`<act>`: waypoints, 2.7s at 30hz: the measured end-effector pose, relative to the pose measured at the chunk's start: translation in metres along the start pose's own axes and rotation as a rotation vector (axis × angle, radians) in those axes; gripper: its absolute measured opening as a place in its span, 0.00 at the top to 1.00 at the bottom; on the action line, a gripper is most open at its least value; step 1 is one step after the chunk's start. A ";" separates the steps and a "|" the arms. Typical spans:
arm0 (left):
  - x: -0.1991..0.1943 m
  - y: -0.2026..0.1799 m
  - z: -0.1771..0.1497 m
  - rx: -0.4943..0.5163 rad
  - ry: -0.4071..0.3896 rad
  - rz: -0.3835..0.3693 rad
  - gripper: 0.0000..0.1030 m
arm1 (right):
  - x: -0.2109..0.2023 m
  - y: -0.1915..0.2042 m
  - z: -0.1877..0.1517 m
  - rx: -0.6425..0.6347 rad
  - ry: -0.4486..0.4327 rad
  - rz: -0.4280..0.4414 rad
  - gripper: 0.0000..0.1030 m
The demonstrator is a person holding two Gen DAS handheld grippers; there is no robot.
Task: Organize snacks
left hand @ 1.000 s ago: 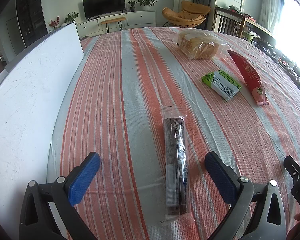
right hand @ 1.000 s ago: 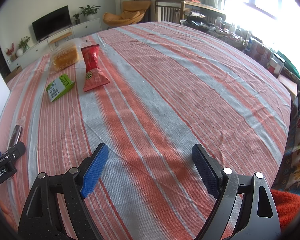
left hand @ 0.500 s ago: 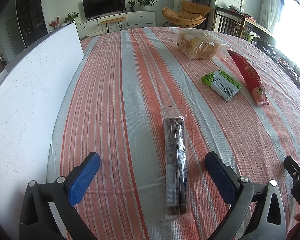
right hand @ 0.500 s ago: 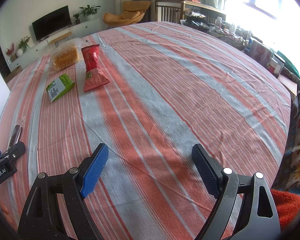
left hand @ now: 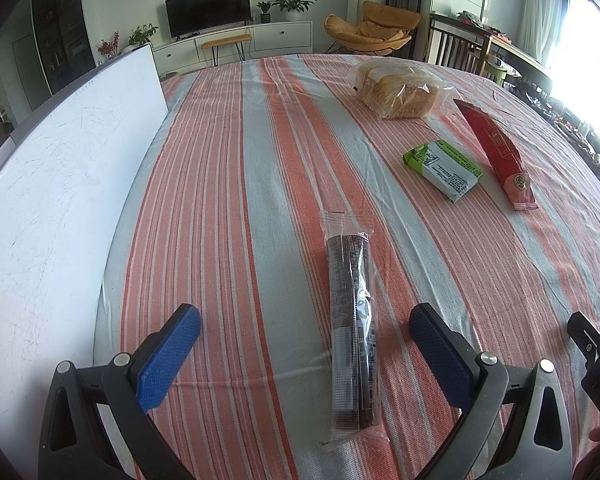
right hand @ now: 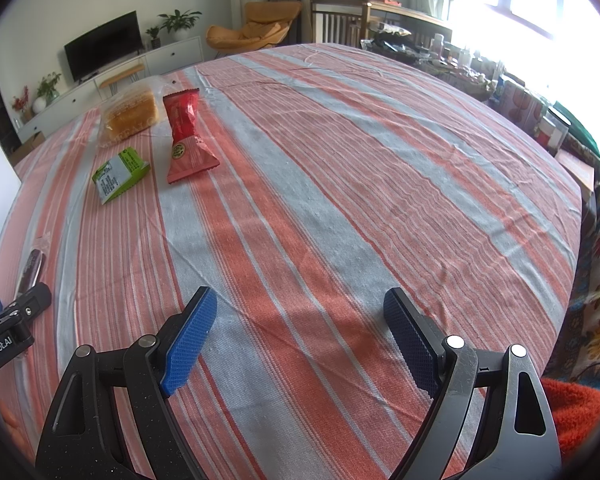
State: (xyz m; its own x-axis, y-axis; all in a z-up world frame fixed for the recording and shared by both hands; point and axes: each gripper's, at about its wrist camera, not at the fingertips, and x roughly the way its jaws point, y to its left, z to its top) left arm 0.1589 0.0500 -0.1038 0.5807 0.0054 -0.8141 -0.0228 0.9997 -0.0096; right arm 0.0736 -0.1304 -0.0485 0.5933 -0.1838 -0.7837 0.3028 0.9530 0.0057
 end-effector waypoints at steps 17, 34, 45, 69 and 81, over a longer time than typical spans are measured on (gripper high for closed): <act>0.000 0.000 0.000 0.000 0.000 0.000 0.00 | 0.000 0.000 0.000 0.000 0.000 0.000 0.14; 0.000 0.000 0.000 0.000 -0.001 0.000 0.00 | 0.048 0.037 0.119 -0.153 0.103 0.168 0.18; 0.000 0.000 0.000 0.000 -0.001 0.000 0.00 | 0.093 0.079 0.135 -0.276 0.171 0.207 0.81; 0.000 0.000 0.000 -0.001 -0.001 0.001 0.00 | -0.008 0.059 -0.012 -0.211 0.004 0.161 0.22; 0.000 -0.001 0.000 -0.001 -0.002 0.001 0.00 | -0.011 0.059 -0.016 -0.208 -0.001 0.162 0.19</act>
State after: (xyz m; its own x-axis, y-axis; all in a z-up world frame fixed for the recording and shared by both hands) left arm 0.1587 0.0495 -0.1039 0.5819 0.0064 -0.8132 -0.0238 0.9997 -0.0092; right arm 0.0725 -0.0686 -0.0498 0.6218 -0.0253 -0.7827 0.0442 0.9990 0.0028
